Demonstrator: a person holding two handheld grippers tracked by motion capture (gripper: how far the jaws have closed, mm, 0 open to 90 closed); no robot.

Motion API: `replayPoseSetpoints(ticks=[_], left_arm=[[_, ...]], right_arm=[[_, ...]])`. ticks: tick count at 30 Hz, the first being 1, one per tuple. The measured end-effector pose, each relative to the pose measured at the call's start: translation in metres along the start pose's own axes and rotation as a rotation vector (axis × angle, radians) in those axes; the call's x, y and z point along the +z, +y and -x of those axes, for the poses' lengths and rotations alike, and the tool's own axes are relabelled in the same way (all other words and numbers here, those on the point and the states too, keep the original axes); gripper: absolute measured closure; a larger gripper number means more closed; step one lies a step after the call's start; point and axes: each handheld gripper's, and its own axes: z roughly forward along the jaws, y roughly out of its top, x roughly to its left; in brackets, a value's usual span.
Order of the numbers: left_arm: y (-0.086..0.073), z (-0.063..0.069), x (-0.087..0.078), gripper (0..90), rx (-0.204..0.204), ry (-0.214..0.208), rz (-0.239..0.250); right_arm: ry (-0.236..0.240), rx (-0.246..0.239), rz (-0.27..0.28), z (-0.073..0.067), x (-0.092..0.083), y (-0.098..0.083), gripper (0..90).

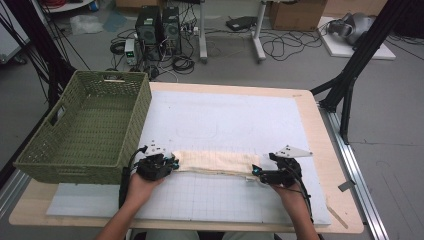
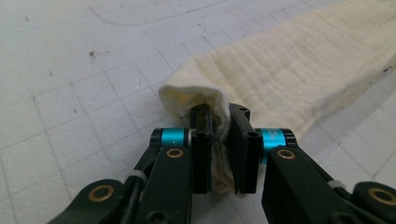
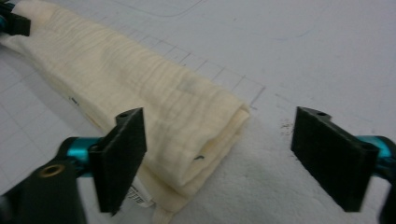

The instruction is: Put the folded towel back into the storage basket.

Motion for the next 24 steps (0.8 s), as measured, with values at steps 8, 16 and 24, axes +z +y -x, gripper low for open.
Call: replayPoseSetpoints(ticks=[8, 16, 24], left_arm=[[-0.001, 0.000, 0.000, 79.6, -0.005, -0.002, 0.003], [-0.001, -0.001, 0.000, 80.4, -0.016, -0.004, 0.006], [0.004, -0.002, -0.008, 81.3, 0.005, -0.019, 0.046]], right_arm=[[0.037, 0.007, -0.122, -0.004, 0.015, -0.006, 50.3], [0.091, 0.066, -0.136, -0.007, 0.013, -0.005, 79.8], [0.055, -0.002, -0.121, -0.011, 0.009, -0.001, 81.8]])
